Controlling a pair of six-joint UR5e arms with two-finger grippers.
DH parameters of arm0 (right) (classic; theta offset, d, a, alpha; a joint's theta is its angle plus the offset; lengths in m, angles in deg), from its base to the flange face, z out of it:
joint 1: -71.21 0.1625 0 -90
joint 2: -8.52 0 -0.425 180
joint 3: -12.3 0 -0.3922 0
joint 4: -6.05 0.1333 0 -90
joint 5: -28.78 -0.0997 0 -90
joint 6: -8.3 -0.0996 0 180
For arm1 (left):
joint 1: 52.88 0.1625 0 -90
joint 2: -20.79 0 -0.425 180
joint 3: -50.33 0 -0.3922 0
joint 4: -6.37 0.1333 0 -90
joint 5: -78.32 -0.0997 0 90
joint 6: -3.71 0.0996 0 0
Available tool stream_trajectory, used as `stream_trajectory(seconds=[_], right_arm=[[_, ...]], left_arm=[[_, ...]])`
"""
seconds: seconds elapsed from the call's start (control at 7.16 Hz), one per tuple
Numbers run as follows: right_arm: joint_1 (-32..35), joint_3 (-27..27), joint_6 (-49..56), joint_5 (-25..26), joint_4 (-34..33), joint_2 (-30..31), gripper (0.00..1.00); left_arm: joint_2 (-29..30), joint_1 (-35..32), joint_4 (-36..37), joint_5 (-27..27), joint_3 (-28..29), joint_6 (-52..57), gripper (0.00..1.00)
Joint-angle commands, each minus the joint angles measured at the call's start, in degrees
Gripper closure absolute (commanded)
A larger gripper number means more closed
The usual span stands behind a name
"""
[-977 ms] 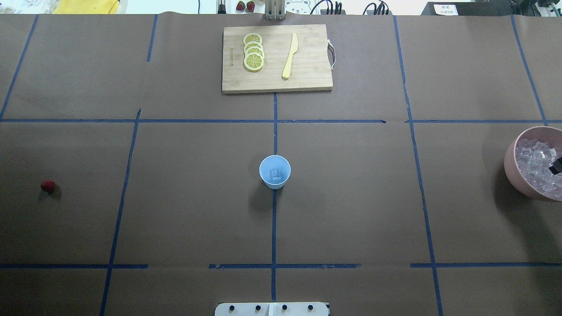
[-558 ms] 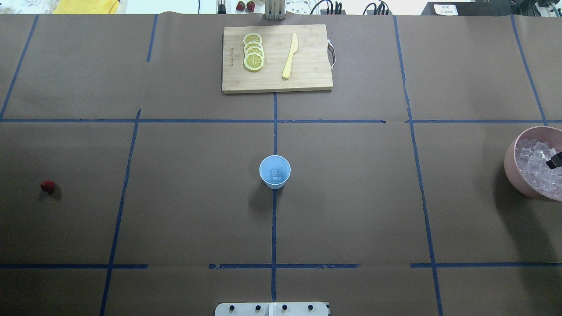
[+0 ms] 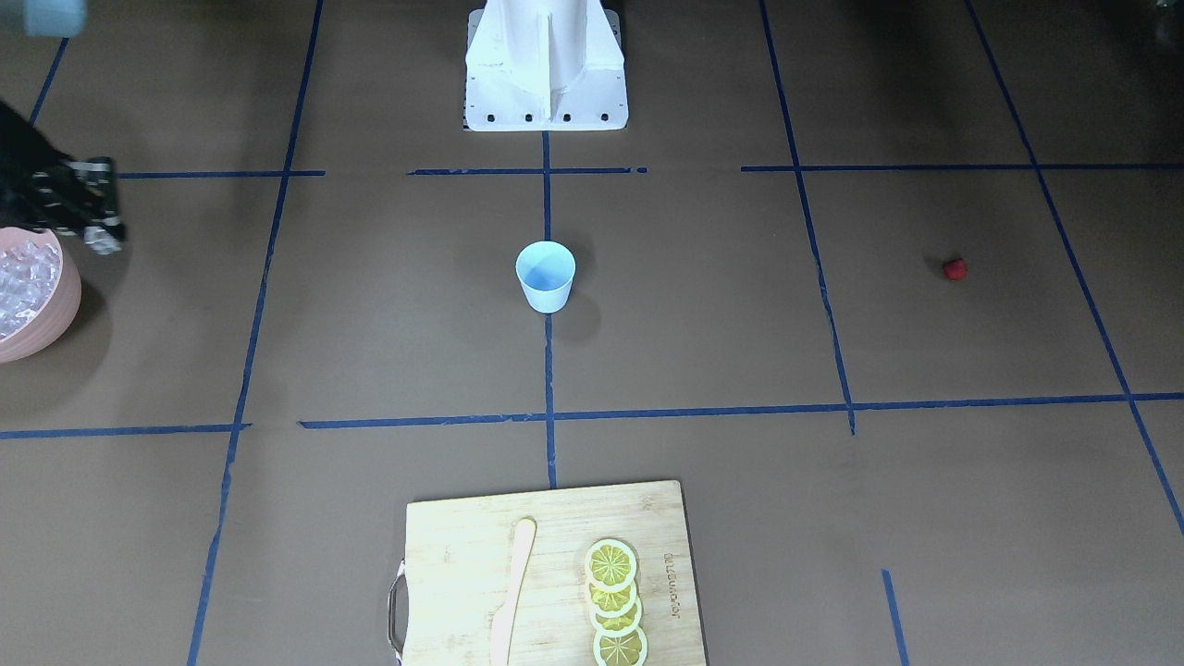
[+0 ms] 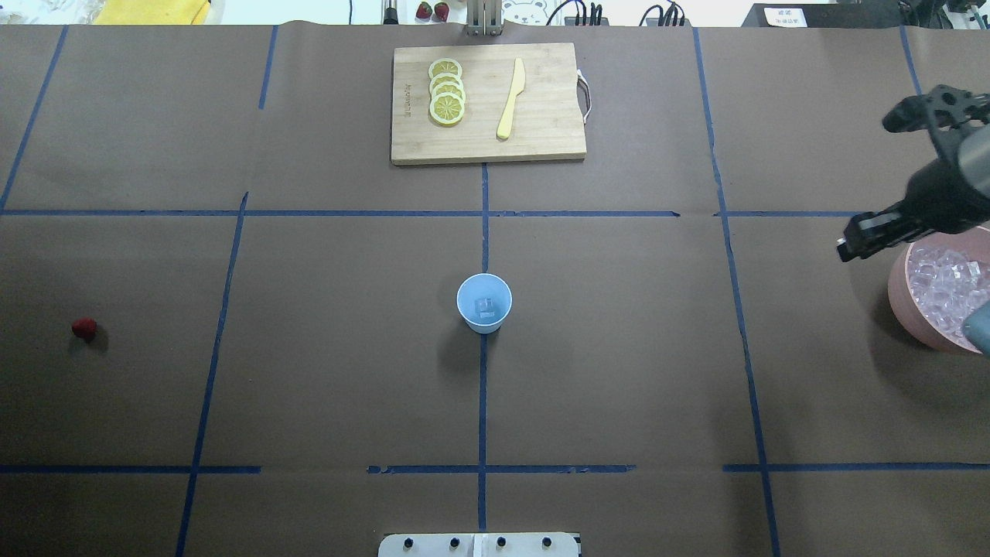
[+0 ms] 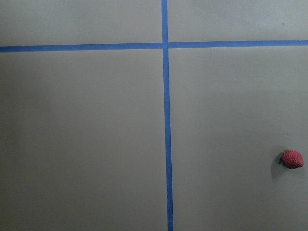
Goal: Put ice and strawberries in cup
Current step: 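Carry the second ice cube over the light-blue cup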
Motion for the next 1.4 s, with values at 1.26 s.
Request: stream_trajectory(seconds=[1.26], right_arm=[[-27.67, -23.24, -38.98, 17.36, 4.49, -37.18, 1.00]], left_arm=[[0.00, 0.18, 0.07, 0.00, 0.17, 0.00, 0.00]])
